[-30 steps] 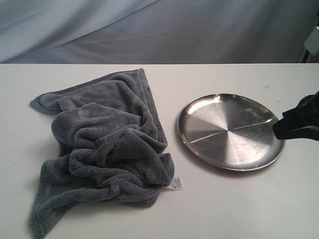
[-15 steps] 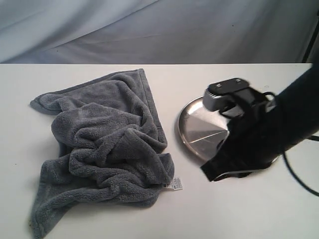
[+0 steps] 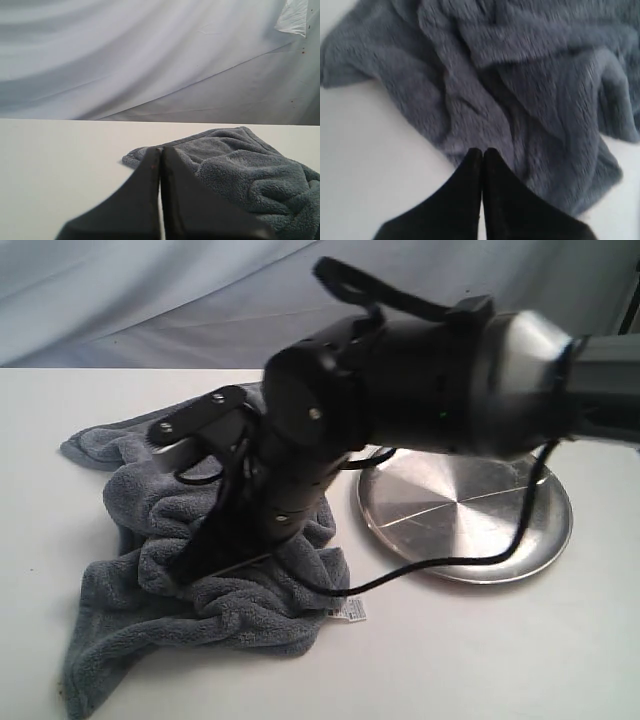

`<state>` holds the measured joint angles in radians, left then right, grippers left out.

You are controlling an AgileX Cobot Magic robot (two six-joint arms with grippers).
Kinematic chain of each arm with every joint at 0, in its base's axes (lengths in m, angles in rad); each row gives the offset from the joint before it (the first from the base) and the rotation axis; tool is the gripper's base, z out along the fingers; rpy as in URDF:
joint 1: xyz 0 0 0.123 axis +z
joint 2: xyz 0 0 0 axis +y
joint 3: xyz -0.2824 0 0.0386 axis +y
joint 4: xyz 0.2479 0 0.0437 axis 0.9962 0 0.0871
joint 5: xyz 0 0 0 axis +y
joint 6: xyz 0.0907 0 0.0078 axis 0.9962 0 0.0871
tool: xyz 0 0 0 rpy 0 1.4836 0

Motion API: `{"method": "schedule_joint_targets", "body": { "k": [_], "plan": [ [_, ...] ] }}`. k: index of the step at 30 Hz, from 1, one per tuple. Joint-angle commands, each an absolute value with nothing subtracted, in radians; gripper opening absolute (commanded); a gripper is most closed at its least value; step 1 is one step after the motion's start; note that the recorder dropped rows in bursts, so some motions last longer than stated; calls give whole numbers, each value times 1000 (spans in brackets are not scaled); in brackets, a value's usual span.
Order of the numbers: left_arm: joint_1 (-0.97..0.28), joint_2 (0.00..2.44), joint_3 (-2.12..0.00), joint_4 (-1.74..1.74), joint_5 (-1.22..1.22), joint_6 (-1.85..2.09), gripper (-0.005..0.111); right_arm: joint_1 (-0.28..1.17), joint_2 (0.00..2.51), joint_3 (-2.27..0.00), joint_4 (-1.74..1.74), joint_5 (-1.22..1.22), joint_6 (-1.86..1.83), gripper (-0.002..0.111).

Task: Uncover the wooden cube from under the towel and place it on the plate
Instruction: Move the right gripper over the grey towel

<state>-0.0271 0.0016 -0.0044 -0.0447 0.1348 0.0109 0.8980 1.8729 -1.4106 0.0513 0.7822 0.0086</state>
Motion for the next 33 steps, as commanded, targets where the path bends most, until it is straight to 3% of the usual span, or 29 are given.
{"method": "schedule_joint_targets", "body": {
  "k": [1,6,11,14,20,33],
  "plan": [
    [-28,0,0,-44,133,11,1,958,1939,-1498,-67,698,90,0],
    [-28,0,0,-44,133,8,1,967,1963,-1502,-31,572,91,0],
    [-28,0,0,-44,133,8,1,943,1963,-1502,-15,623,91,0],
    [-28,0,0,-44,133,10,1,829,1963,-1502,-15,682,91,0],
    [-28,0,0,-44,133,10,1,636,1965,-1503,-15,578,91,0],
    [-28,0,0,-44,133,10,1,629,2352,-2178,83,1004,57,0]
  ]
}}
